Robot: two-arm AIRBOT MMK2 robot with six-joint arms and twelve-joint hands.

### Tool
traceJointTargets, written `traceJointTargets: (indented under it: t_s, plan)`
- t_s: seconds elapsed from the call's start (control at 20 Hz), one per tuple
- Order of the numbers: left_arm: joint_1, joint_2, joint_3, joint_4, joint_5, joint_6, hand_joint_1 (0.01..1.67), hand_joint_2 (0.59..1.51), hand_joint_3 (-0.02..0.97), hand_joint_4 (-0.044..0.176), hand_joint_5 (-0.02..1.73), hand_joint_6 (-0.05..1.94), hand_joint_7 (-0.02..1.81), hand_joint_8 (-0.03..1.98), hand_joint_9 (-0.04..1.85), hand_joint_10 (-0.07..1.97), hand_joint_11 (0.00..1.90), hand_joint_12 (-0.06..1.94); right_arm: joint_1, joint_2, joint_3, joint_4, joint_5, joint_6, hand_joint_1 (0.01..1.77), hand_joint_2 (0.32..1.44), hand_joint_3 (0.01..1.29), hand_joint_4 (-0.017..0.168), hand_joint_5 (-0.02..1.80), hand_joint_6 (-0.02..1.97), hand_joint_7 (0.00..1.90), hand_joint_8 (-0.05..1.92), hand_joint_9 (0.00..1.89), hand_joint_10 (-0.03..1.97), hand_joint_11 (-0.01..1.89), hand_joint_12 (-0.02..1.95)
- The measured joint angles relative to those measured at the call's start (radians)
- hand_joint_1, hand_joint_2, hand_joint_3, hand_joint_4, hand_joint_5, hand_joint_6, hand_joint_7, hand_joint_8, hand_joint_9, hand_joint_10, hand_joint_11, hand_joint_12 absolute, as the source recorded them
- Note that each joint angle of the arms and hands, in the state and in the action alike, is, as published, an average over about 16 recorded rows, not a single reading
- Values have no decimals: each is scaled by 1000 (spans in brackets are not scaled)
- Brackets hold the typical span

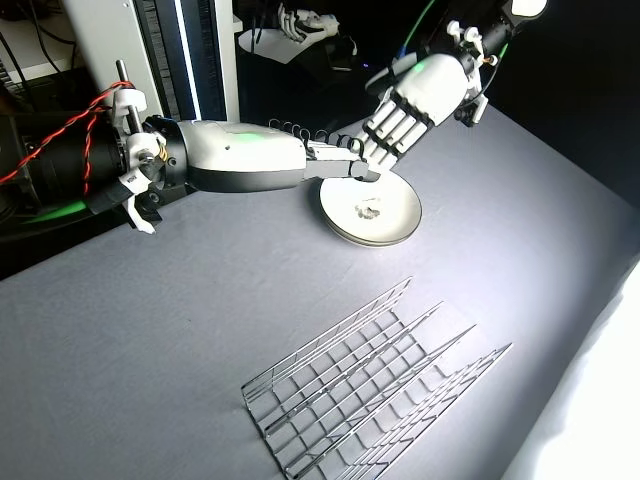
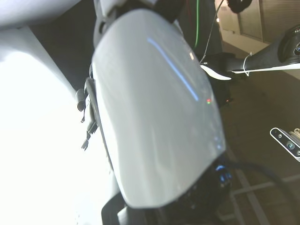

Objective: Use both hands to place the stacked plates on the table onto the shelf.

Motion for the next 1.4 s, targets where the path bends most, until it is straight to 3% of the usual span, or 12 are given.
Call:
traceJointTargets:
  t_s: [0.3, 0.6, 1.4]
  plan:
    - [56, -26, 28, -4, 89, 54, 17, 1080, 14, 0, 23, 14, 26, 2, 25, 15, 29, 18, -3, 5, 0, 10, -10, -2, 15, 1194, 15, 5, 98, 12, 81, 9, 70, -9, 21, 270]
    - [91, -48, 51, -4, 147, 76, 17, 1073, 15, 0, 22, 5, 23, 2, 21, 15, 21, 13, -8, 16, 0, 20, -16, -3, 15, 1200, 14, 5, 103, 12, 90, 9, 71, -9, 21, 283]
    - [170, -95, 81, -46, 167, 83, 17, 1067, 16, -7, 14, -21, 17, -5, 39, 1, 20, 10, -28, 30, 0, 31, -14, -4, 14, 1220, 15, 5, 149, 12, 139, 9, 114, -8, 20, 392]
